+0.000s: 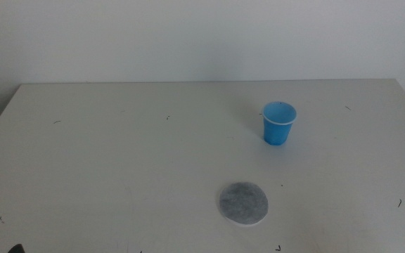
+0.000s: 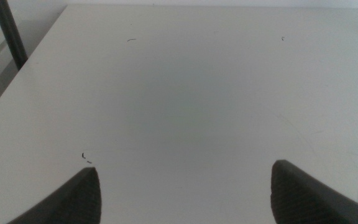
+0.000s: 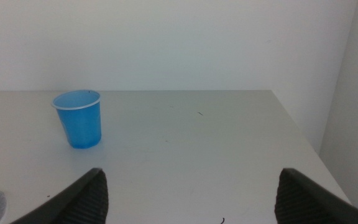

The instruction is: Place an empty cup on a cup mat.

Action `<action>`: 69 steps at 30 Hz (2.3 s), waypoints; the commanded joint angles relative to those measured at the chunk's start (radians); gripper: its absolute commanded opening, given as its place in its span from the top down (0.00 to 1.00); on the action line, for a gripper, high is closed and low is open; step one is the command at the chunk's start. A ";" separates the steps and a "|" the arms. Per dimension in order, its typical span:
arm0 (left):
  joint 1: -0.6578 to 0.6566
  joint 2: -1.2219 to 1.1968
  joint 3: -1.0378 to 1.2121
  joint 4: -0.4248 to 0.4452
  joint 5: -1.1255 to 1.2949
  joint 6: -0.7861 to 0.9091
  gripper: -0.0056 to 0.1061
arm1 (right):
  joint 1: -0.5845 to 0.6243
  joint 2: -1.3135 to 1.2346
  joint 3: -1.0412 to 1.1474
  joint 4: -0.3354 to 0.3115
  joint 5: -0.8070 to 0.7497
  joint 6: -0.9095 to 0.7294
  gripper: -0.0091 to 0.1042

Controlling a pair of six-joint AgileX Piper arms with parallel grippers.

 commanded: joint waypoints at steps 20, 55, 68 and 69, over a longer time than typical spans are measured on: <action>0.001 -0.013 -0.006 0.000 -0.067 -0.011 0.01 | 0.001 0.374 -0.485 -0.011 0.158 -0.006 0.09; 0.001 -0.013 -0.006 0.000 -0.067 -0.011 0.01 | 0.201 1.613 -1.773 0.078 0.876 0.122 0.09; 0.001 -0.013 -0.006 0.000 -0.067 -0.011 0.01 | 0.202 1.943 -1.974 0.072 1.018 0.215 0.09; 0.001 -0.013 -0.006 0.000 -0.067 -0.011 0.01 | 0.207 1.961 -1.982 0.059 1.020 0.231 0.09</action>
